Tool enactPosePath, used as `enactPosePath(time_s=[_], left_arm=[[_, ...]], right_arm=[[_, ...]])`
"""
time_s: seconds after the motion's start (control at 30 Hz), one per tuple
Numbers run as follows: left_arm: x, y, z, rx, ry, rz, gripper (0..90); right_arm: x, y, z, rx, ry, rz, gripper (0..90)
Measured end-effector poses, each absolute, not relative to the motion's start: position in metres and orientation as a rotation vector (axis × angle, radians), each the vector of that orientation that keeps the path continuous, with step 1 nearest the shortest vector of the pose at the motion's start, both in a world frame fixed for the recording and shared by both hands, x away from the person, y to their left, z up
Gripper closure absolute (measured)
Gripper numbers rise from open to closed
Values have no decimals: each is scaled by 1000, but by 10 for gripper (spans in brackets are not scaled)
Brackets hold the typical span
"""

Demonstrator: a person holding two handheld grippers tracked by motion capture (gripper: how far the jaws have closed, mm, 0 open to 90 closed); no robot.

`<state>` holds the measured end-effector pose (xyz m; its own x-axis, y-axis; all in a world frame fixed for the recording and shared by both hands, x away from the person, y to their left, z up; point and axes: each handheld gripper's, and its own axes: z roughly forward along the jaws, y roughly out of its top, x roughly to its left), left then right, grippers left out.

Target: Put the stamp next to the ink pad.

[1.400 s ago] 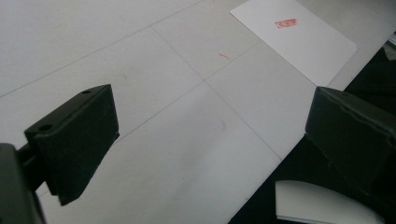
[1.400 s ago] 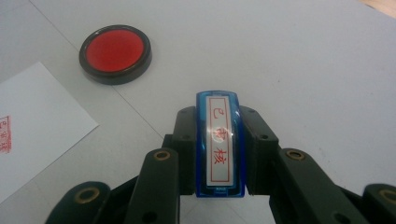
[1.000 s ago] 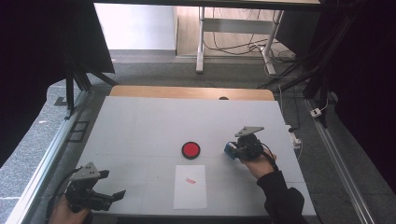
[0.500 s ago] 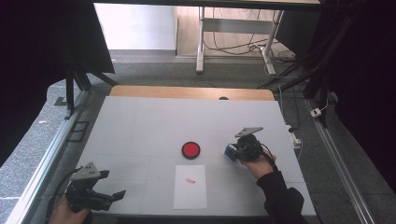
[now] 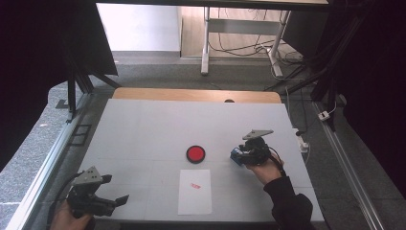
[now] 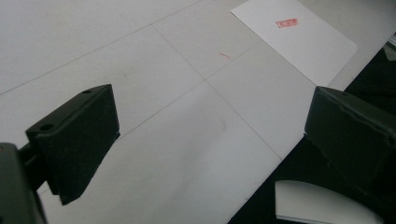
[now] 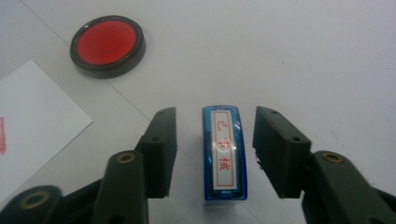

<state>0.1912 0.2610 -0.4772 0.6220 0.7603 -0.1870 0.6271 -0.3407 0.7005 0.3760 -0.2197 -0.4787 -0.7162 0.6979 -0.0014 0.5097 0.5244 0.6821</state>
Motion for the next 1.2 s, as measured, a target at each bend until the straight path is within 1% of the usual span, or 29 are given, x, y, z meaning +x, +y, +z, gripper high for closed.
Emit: enactPosePath(time_s=[0.4,0.63,0.9,1.0,1.2], left_arm=[[191,261,-477,2074,1086,221,32],[191,261,-477,2076,1087,220,32],[191,261,-477,2077,1087,220,32],[191,261,-477,2076,1087,220,32],[191,261,-477,2077,1088,220,32]], right_arm=[[367,-218,-470,1048,2441,1036,268],[360,-219,-464,1090,2416,1079,199],[349,-219,-459,1109,2418,1090,87],[345,-220,-456,1116,2399,1087,10],[333,-224,-451,1082,2381,1088,0]])
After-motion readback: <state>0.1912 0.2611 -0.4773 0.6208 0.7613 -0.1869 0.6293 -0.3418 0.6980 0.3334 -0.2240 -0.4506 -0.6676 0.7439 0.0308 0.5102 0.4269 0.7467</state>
